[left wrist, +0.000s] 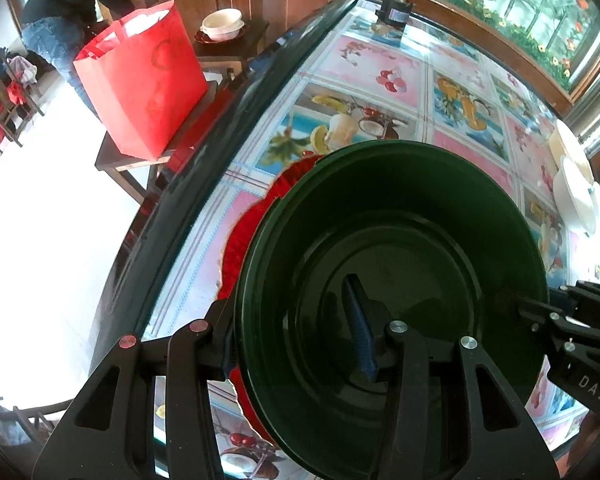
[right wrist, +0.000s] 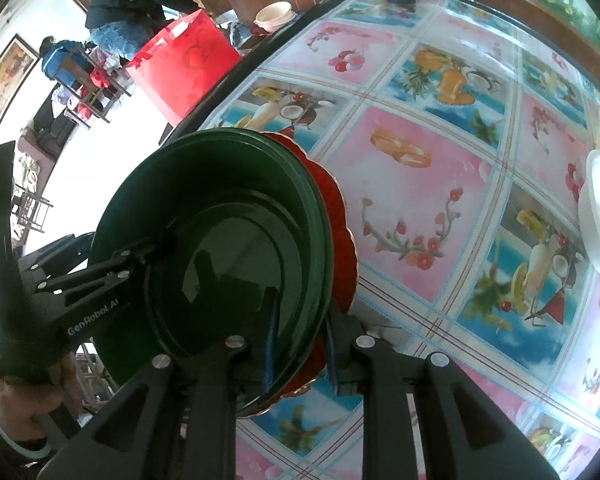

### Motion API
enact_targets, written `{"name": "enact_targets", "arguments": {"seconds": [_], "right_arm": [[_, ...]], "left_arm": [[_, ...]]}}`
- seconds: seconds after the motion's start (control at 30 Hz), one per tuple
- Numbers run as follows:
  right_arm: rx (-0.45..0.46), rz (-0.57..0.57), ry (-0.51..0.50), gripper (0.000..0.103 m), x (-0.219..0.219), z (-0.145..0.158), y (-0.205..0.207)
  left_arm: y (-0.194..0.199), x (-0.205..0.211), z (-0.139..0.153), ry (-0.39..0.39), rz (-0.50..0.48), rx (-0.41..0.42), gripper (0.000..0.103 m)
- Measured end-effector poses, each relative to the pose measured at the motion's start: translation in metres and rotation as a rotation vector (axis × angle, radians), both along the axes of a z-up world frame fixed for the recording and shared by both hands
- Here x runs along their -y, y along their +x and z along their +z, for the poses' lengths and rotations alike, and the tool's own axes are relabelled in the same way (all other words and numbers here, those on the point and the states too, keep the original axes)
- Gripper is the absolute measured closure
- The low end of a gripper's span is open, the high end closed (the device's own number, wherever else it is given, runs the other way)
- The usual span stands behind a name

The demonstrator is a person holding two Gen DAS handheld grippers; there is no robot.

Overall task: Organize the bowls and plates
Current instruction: 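Lower the green basin onto the red plate stack and open both tools, then move both tools to the white paper plate beside the cream bowl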

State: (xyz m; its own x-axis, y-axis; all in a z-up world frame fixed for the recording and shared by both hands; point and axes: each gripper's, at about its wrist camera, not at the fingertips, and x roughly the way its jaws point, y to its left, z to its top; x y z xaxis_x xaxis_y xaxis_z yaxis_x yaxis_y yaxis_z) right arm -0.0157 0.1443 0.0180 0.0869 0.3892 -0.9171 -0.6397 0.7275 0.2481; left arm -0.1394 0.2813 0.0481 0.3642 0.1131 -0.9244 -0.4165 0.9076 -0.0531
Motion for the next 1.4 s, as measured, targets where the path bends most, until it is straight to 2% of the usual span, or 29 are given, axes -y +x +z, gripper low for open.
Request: {"name": "enact_targets", "arguments": {"seconds": [0.23, 0.47, 0.6, 0.7, 0.77, 0.87, 1.1, 1.27, 1.4], "right_arm": [[-0.024, -0.005, -0.002, 0.082, 0.002, -0.005, 0.001], [-0.019, -0.016, 0.036, 0.068, 0.011, 0.007, -0.003], [0.003, -0.028, 0.052, 0.061, 0.02, 0.017, -0.007], [0.016, -0.053, 0.065, 0.058, 0.029, 0.024, -0.008], [0.025, -0.073, 0.068, 0.057, 0.036, 0.028, -0.007], [0.027, -0.114, 0.074, 0.056, 0.049, 0.031, -0.005], [0.042, -0.184, 0.077, 0.056, 0.085, 0.038, 0.009], [0.044, -0.216, 0.064, 0.054, 0.119, 0.04, 0.022], [0.04, -0.252, 0.061, 0.054, 0.149, 0.042, 0.034]], "left_arm": [[0.001, 0.002, -0.001, 0.011, -0.013, -0.005, 0.057], [-0.004, 0.002, 0.007, 0.05, -0.016, 0.004, 0.056], [-0.011, 0.002, 0.025, 0.082, -0.02, 0.054, 0.046], [-0.012, 0.003, 0.04, 0.078, -0.021, 0.109, 0.045], [-0.011, 0.005, 0.049, 0.081, -0.031, 0.131, 0.035], [-0.005, 0.013, 0.061, 0.082, -0.057, 0.16, 0.034], [0.024, 0.05, 0.075, 0.074, -0.113, 0.17, 0.034], [0.055, 0.095, 0.08, 0.101, -0.189, 0.17, 0.034], [0.08, 0.133, 0.081, 0.082, -0.246, 0.169, 0.034]]}}
